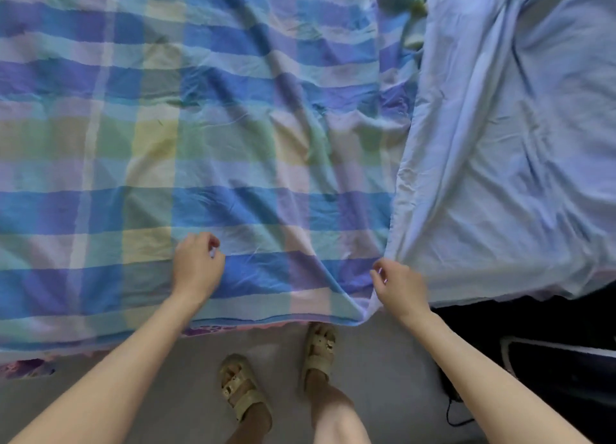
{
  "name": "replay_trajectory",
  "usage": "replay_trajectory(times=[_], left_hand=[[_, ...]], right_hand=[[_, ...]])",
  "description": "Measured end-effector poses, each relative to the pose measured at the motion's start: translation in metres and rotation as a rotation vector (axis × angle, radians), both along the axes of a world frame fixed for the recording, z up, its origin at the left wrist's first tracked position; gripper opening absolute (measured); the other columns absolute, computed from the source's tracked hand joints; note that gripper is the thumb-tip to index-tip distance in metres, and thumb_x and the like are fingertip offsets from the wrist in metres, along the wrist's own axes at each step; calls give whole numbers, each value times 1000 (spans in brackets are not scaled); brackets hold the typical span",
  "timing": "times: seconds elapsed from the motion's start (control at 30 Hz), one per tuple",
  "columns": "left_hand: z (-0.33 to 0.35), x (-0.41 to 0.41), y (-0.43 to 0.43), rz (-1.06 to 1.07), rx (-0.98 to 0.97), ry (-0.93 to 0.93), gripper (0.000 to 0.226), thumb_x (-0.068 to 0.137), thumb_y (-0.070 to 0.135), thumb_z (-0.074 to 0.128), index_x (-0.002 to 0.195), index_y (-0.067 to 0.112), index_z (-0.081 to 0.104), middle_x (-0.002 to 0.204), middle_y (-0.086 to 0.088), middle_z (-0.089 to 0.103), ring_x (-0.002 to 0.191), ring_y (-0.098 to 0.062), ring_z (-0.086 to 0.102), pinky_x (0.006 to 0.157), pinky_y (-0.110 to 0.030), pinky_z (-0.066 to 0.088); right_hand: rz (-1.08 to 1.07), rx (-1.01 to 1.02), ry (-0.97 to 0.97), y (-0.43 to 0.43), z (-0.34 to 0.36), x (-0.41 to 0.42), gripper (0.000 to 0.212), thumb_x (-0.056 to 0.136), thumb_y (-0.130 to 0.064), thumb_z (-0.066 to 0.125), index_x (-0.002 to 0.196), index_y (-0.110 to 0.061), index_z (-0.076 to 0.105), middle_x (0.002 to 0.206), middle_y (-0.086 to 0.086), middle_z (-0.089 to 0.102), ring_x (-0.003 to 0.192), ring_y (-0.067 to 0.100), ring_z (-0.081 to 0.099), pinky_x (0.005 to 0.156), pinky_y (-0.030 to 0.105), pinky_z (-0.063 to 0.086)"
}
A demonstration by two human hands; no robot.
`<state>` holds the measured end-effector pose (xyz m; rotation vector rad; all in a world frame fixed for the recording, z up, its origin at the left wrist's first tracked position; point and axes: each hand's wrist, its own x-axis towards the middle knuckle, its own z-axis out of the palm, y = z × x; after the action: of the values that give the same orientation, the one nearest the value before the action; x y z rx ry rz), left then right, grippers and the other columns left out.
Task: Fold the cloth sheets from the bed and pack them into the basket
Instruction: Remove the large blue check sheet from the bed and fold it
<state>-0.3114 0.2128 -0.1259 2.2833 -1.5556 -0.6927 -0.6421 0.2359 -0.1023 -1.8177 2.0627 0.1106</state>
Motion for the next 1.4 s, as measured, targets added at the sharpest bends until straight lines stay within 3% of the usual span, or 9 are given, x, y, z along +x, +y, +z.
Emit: replay_trajectory(times=[0.2, 0.4, 0.5, 0.6, 0.7, 0.83, 1.1, 1.23, 1.4], left_hand=[[24, -145, -79, -241, -51, 209, 13, 79, -2, 57, 88, 0, 67, 91, -17, 66, 90, -32, 59, 78, -33, 39], [14, -226, -132, -276, -14, 168, 14, 82, 0, 55, 91, 1, 66, 94, -15, 67, 90, -31, 60, 73, -30, 37], [-8, -261, -151, -358, 201, 88, 22, 87, 7, 54, 106, 6, 64, 106, -16, 64, 101, -32, 58, 82, -31, 41], [-28, -267, -150, -500, 444, -112, 36, 90, 17, 50, 125, 15, 54, 116, -17, 54, 111, -36, 51, 92, -32, 39], [-29, -277, -154, -492, 516, -244, 44, 85, 19, 53, 129, 19, 48, 118, -18, 50, 108, -39, 50, 95, -34, 40], [-19, -295, -158, -492, 619, -344, 56, 79, 25, 61, 131, 18, 42, 122, -16, 45, 110, -37, 49, 99, -34, 40], [-16, -310, -164, -528, 698, -455, 78, 68, 37, 77, 128, 18, 32, 124, -13, 33, 116, -35, 39, 87, -35, 45], [-23, -313, -177, -564, 788, -490, 81, 66, 39, 78, 124, 17, 26, 123, -15, 29, 116, -37, 36, 86, -34, 45], [-24, -317, -185, -556, 869, -526, 89, 61, 39, 82, 125, 17, 25, 125, -18, 26, 117, -39, 35, 89, -38, 45]], right_hand=[[-183, -92, 53, -97, 2, -29, 38, 95, -31, 49, 123, -6, 46, 123, 13, 54, 113, 34, 51, 85, 38, 42], [-154, 96, 217, -190, -40, -56, 79, 90, -20, 55, 150, -13, 4, 133, 14, 41, 114, 31, 47, 82, 39, 50], [-325, 12, -23, -196, -27, -108, 63, 89, -11, 53, 144, -9, 21, 119, 15, 56, 107, 34, 57, 82, 37, 47], [-776, -181, -308, -143, -4, -182, 36, 78, 0, 53, 113, -8, 48, 100, 17, 64, 95, 37, 60, 74, 35, 42], [-1075, -68, -401, -79, -14, -256, 19, 72, -6, 56, 91, -6, 58, 83, 11, 64, 81, 35, 63, 70, 37, 51], [-968, 274, -282, -61, -25, -269, 16, 81, -13, 58, 95, -10, 50, 87, 8, 61, 82, 32, 61, 66, 31, 44], [-624, 93, 89, -191, -25, -300, 45, 85, -7, 54, 126, -7, 35, 121, 15, 54, 106, 35, 57, 73, 35, 43], [-698, 90, 10, -216, -20, -330, 23, 87, -1, 52, 109, 2, 55, 112, 20, 60, 105, 37, 57, 76, 35, 45], [-1004, -85, -35, -120, 4, -375, 8, 77, 4, 51, 73, 4, 58, 73, 23, 56, 74, 39, 56, 61, 33, 39]])
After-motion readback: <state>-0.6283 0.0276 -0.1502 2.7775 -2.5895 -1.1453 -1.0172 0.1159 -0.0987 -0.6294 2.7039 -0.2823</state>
